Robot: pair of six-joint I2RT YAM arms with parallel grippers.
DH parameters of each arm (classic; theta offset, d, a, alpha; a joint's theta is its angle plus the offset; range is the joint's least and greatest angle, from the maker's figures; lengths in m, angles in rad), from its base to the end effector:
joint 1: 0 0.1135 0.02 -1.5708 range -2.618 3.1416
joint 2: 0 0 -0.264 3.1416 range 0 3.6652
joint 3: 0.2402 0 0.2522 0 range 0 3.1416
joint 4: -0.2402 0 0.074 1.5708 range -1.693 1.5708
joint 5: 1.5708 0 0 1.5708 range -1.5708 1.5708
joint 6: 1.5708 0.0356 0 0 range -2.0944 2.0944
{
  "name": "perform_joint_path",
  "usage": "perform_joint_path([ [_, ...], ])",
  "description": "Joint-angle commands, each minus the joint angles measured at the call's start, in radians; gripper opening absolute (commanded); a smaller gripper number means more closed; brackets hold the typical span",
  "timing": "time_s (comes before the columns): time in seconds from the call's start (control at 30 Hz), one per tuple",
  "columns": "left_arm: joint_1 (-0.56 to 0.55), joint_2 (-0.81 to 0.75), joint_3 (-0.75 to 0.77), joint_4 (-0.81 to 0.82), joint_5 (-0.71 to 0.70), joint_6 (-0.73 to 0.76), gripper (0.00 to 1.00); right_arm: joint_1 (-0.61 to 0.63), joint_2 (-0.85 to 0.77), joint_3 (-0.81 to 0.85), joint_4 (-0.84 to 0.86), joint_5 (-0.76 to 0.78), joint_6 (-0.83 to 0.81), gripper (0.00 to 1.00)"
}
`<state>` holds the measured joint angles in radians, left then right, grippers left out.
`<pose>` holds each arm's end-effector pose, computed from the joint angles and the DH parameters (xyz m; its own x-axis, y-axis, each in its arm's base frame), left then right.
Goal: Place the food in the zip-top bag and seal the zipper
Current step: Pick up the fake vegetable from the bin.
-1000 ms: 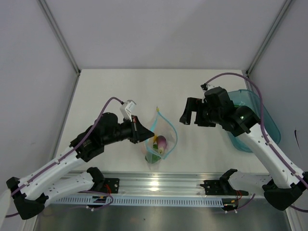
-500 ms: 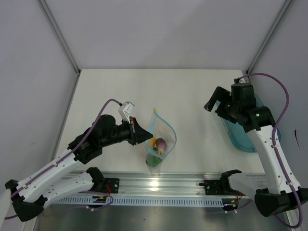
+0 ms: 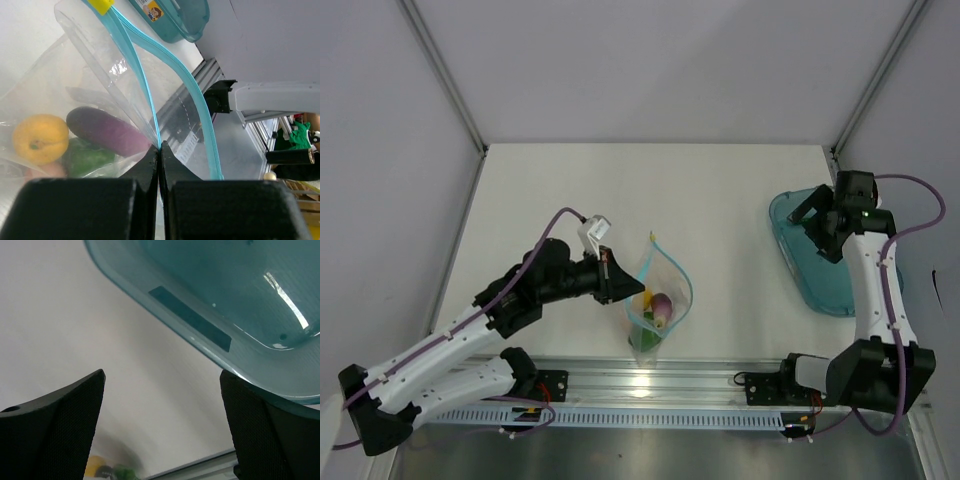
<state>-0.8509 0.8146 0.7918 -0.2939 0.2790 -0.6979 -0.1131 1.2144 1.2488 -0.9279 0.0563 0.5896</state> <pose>0.1166 -0.1478 0.3262 -0.7327 -0.1014 -0.6730 0.5541 0.4853 -0.6764 0.2375 -0.0290 0.3439 -0.5614 0.6225 -0.5453 0.5533 0.7723 0.3120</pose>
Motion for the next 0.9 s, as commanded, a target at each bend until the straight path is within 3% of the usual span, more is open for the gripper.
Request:
perform_joint_path([
  [0.0, -0.007, -0.002, -0.012, 0.091, 0.045, 0.011, 0.00, -0.068, 0.043, -0.037, 0.111, -0.015, 0.042, 0.97],
  [0.23, -0.007, 0.026, 0.009, 0.084, 0.063, 0.038, 0.01, -0.140, 0.190, -0.034, 0.265, 0.036, 0.113, 0.95],
  [0.47, 0.001, 0.072, 0.038, 0.082, 0.072, 0.052, 0.01, -0.152, 0.367, 0.000, 0.360, 0.191, 0.170, 0.94],
  [0.7, 0.032, 0.104, 0.067, 0.049, 0.097, 0.043, 0.01, -0.151, 0.552, 0.103, 0.357, 0.402, 0.188, 0.94],
  [0.87, 0.041, 0.124, 0.092, 0.007, 0.091, 0.055, 0.01, -0.151, 0.642, 0.155, 0.389, 0.433, 0.194, 0.95],
])
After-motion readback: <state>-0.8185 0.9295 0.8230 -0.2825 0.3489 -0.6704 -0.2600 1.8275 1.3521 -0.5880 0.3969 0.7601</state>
